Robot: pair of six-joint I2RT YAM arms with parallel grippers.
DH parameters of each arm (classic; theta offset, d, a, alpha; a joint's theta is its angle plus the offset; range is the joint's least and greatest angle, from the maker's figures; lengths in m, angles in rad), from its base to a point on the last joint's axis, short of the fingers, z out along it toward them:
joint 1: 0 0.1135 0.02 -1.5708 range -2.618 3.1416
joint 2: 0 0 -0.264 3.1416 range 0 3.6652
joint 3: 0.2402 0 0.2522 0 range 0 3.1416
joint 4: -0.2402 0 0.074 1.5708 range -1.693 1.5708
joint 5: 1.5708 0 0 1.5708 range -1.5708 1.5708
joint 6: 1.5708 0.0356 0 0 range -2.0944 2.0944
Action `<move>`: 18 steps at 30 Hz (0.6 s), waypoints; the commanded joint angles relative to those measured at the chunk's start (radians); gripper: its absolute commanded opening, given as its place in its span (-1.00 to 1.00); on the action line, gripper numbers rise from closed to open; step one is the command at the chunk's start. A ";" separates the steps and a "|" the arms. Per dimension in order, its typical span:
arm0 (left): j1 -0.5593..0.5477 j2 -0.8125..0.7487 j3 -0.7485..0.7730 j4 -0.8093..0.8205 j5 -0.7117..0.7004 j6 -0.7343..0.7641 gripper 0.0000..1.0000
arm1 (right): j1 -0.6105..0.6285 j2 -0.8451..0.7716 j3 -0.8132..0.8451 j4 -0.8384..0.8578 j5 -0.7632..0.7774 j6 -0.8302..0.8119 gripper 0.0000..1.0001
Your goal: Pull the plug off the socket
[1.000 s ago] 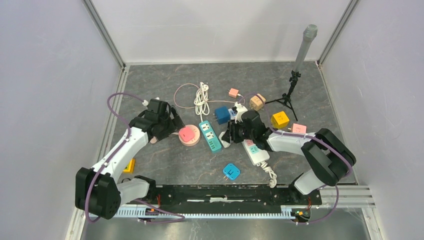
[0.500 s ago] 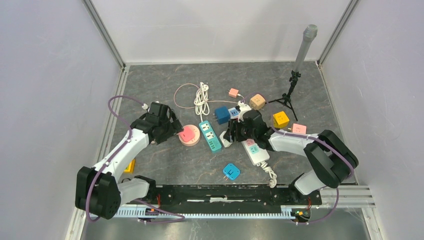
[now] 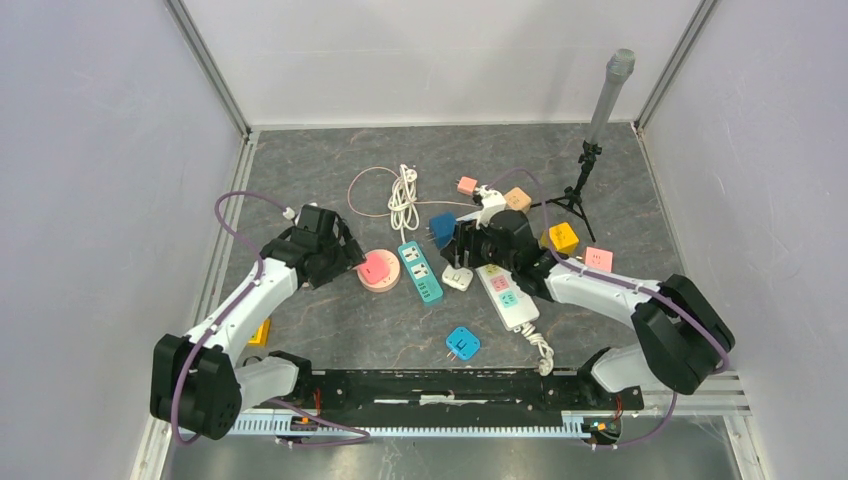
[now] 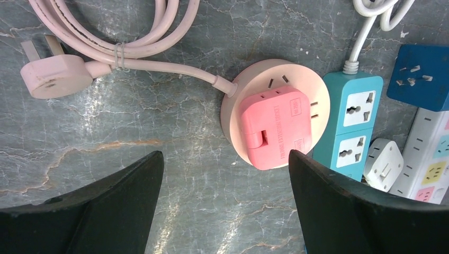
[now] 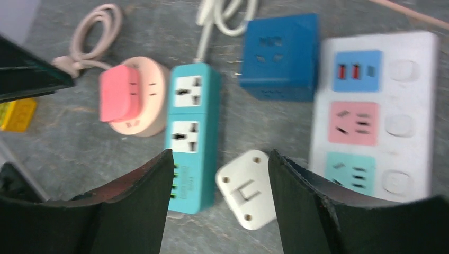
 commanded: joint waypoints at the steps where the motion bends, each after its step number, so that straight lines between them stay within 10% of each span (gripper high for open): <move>1: 0.005 -0.002 -0.015 0.017 -0.027 -0.008 0.81 | 0.064 0.028 0.020 0.166 -0.150 -0.012 0.42; 9: 0.006 -0.007 -0.078 0.094 0.018 -0.033 0.12 | 0.188 0.251 0.145 0.353 -0.196 0.145 0.17; 18: 0.005 0.040 -0.147 0.184 0.001 -0.044 -0.21 | 0.213 0.423 0.305 0.315 -0.102 0.134 -0.05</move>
